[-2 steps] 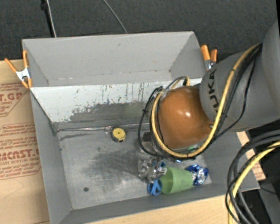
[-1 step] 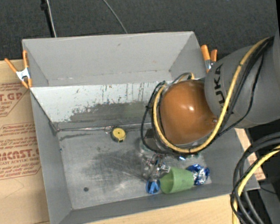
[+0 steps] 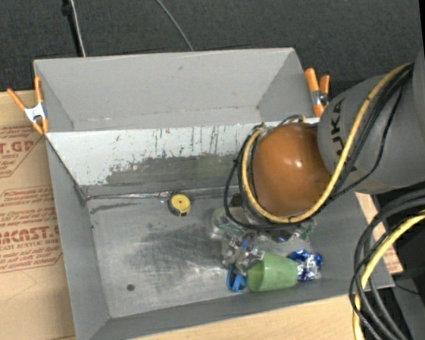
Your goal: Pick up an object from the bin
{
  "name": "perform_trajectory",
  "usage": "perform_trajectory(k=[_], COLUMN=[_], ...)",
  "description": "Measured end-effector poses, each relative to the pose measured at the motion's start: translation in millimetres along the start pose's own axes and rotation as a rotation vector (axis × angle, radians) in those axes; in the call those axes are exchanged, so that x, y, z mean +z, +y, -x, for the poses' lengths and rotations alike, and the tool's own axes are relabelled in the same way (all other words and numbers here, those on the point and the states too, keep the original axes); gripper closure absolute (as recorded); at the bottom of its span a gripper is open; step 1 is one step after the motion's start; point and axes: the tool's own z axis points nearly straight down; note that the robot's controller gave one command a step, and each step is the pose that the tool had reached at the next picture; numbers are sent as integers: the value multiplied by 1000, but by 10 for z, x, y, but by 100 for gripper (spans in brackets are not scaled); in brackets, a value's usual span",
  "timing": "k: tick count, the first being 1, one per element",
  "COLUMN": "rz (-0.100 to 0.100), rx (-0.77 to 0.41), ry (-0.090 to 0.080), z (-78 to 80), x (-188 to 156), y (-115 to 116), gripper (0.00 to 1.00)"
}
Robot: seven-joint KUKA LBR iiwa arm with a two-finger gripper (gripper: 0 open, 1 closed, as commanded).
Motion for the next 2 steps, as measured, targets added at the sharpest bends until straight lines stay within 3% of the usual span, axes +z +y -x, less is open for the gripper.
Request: perform_trajectory(k=[1,2], rz=[-20,-16], rx=[-2,0], ry=[-10,-1], z=[-5,-23], x=[-2,-13], y=[-66,-66], gripper=[0,100])
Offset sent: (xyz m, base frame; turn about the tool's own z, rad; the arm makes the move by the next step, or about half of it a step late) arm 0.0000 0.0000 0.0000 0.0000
